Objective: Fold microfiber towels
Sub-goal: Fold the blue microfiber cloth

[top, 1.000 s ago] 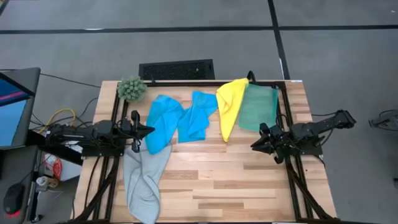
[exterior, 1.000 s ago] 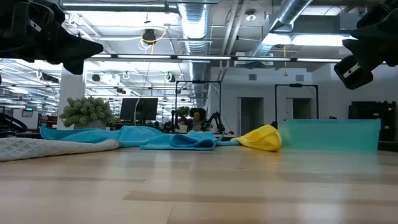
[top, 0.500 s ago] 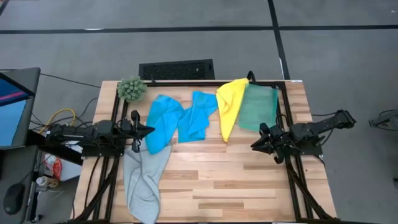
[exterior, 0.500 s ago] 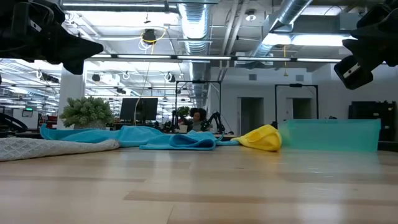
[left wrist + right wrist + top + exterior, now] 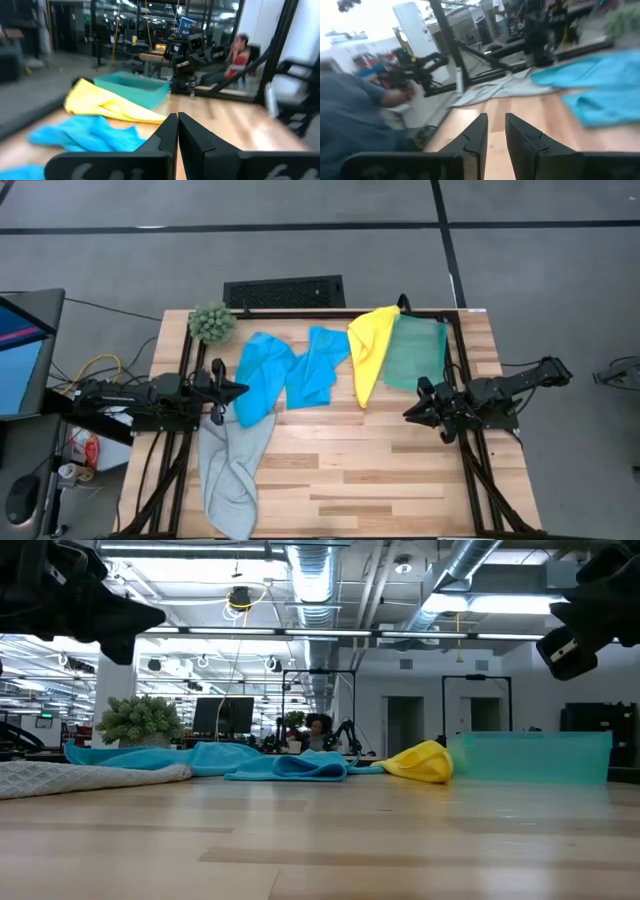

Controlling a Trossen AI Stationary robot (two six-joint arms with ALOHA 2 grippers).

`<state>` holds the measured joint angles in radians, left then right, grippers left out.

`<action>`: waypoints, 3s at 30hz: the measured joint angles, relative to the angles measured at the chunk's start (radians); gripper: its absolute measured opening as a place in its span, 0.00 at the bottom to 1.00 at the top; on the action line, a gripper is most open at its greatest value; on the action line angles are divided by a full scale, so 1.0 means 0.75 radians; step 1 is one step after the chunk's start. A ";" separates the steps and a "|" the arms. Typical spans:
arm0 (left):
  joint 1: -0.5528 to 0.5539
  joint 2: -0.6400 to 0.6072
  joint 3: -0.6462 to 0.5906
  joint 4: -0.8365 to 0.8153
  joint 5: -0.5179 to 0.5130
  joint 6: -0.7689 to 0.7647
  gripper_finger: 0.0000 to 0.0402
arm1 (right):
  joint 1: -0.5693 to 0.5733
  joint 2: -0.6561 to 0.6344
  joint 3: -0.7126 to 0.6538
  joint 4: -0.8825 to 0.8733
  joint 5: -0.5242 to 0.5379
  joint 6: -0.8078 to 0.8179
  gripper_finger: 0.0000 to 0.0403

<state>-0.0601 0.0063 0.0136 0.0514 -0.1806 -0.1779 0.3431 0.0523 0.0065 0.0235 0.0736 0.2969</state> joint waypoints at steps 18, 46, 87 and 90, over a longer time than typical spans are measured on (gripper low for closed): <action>0.000 0.000 0.001 0.024 -0.295 -0.334 0.01 | -0.022 0.000 0.000 0.279 0.029 -0.289 0.23; -0.001 0.001 0.001 0.255 -0.304 -0.288 0.20 | -0.094 0.001 0.016 0.585 0.431 -0.430 0.23; -0.120 1.259 0.508 -0.604 0.337 -0.201 0.47 | -0.222 0.893 0.379 0.429 0.492 -0.465 0.41; -0.174 1.281 0.548 -0.676 0.318 -0.242 0.47 | -0.222 0.893 0.379 0.431 0.492 -0.465 0.42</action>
<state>-0.1909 0.9670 0.4243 -0.4559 0.0580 -0.3595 0.1768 0.7219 0.2905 0.3466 0.4427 -0.0521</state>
